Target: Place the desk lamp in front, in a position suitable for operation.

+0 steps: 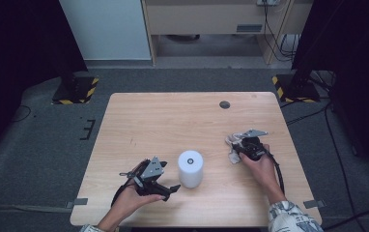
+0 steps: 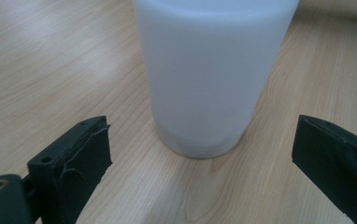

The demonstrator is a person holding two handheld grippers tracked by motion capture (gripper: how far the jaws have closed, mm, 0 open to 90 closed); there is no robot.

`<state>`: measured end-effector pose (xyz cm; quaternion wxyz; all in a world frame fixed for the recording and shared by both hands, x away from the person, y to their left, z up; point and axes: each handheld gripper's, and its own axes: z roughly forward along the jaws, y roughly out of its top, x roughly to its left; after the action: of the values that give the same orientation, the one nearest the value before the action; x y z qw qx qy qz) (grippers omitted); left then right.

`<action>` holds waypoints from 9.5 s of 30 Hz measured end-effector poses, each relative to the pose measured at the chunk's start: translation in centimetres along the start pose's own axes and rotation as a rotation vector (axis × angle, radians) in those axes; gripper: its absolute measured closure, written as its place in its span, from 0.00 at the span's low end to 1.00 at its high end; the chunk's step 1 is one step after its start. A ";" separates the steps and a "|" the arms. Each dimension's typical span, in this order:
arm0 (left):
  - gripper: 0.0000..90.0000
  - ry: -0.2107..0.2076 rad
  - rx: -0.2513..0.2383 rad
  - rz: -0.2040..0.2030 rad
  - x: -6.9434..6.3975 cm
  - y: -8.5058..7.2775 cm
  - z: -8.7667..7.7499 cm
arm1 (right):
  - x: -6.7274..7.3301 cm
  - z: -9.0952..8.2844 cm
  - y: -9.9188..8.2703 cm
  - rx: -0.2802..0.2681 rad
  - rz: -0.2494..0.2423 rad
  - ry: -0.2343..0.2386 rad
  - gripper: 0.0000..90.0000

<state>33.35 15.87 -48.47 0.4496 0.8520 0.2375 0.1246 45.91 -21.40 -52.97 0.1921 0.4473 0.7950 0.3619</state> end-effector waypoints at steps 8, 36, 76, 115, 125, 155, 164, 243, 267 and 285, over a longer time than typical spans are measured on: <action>0.03 0.012 -0.026 0.000 -0.1 0.4 0.3 | 1.9 -3.3 1.8 -0.081 -0.030 0.112 0.86; 0.06 -0.033 -0.123 -0.008 0.0 3.0 3.6 | 13.5 -8.0 9.5 -0.072 -0.279 0.356 0.86; 0.10 -0.007 -0.114 0.001 -0.1 2.6 3.4 | 17.7 -7.2 9.6 0.010 -0.414 0.435 0.85; 0.10 -0.010 -0.116 0.005 -0.3 2.6 3.5 | 17.7 -9.1 8.2 0.014 -0.460 0.461 0.85; 0.10 -0.007 -0.114 0.000 -0.3 2.6 3.4 | 13.5 -9.7 7.5 -0.031 -0.356 0.397 0.85; 0.11 -0.002 -0.116 -0.003 -0.4 2.6 3.5 | 9.8 -3.8 2.1 0.002 -0.172 0.426 0.86; 0.11 -0.001 -0.117 -0.004 -0.4 2.6 3.5 | 10.1 -2.5 1.5 0.053 -0.203 0.401 0.86; 0.10 0.001 -0.107 -0.001 -0.4 2.7 3.7 | 9.8 -3.8 3.5 0.007 -0.292 0.452 0.86; 0.10 0.000 -0.106 -0.004 -0.4 2.7 3.7 | 10.0 -4.8 5.1 -0.043 -0.420 0.430 0.87; 0.10 0.001 -0.106 -0.006 -0.4 2.7 3.7 | 10.4 -2.8 3.5 0.029 -0.437 0.412 0.87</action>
<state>35.38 11.79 -48.36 0.4945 0.8262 0.2333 0.1359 40.67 -12.53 -48.27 0.0936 0.1855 0.8996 0.3840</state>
